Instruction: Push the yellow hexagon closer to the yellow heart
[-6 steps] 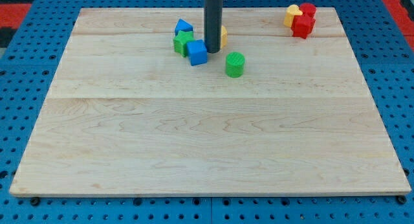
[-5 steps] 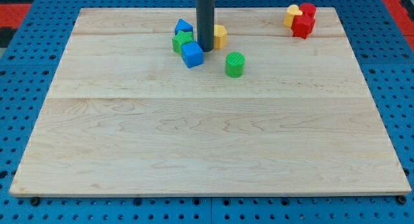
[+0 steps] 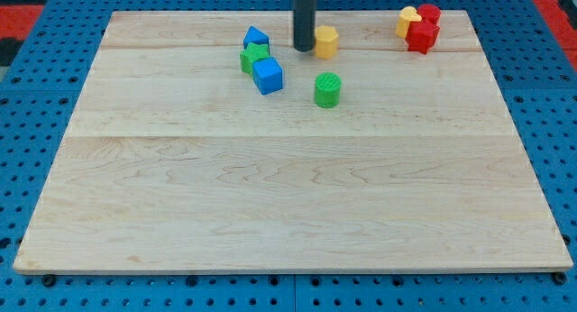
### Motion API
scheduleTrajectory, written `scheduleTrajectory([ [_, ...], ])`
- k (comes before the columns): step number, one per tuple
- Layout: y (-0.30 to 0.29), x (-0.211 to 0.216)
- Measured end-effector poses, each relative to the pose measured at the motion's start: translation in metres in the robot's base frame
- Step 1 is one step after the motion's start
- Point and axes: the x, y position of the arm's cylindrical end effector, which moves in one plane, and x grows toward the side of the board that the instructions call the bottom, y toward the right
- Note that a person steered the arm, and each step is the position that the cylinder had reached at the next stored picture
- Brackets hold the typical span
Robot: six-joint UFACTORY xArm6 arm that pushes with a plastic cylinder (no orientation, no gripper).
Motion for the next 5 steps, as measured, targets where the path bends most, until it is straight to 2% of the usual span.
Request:
scheduleTrajectory([
  [1,0.031,0.0],
  [5,0.073,-0.022],
])
